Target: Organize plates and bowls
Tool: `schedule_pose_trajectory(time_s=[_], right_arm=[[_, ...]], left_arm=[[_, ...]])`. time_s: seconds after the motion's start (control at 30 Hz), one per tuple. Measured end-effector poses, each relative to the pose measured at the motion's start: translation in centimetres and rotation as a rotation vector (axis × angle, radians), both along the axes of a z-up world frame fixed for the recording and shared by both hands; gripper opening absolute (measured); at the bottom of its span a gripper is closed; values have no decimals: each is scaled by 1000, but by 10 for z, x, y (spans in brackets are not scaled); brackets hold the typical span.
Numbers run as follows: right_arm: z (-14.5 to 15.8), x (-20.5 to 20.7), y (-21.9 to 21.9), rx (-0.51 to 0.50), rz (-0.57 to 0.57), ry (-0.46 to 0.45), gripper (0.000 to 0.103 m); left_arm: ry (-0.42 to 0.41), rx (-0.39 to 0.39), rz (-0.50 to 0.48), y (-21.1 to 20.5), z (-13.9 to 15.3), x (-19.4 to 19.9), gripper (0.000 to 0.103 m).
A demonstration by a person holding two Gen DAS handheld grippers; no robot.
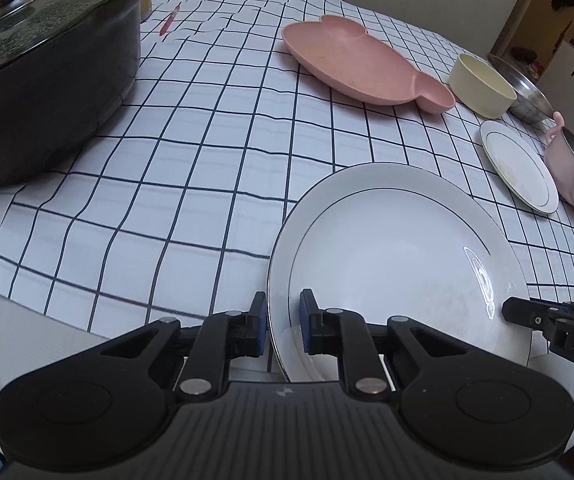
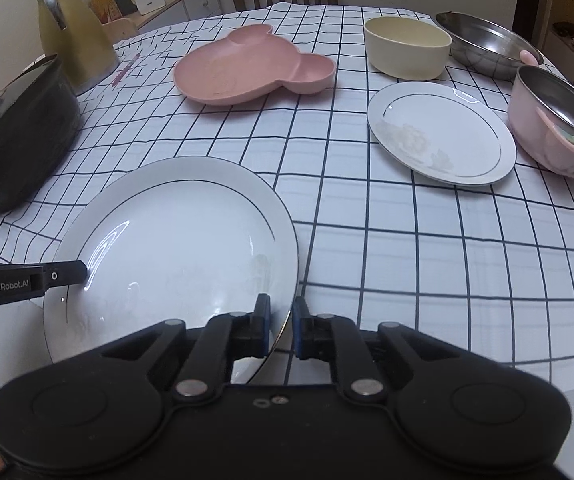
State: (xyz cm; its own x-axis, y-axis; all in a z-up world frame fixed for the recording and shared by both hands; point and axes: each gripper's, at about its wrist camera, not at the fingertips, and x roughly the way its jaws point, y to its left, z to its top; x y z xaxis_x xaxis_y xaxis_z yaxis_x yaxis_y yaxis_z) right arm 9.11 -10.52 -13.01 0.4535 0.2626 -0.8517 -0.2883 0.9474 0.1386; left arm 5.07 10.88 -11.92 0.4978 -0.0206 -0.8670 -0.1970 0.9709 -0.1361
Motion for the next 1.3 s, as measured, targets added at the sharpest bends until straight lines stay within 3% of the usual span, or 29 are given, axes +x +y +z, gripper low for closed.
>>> schedule_pose_trajectory(time_s=[0.53,0.63,0.8,0.9,1.3], right_arm=[[1,-4,5,-30,11,-13,14],[4,-6,5,-48,11,-34,21],[11,-6,0,-49,2,-48,21],[18,-7,-3,-46,-4,-67,23],[51,-12,-5,-41,-26,-165,38]], left_arm=[[-2,7,-4,0,0,-1,16],[-18,46,-10,-2,2,-2,16],[-24,69,-11,0,8,-4,16],[-47,98,-19,-1,15,-6,17],[-172,89,-70,-16,58,-2,17]])
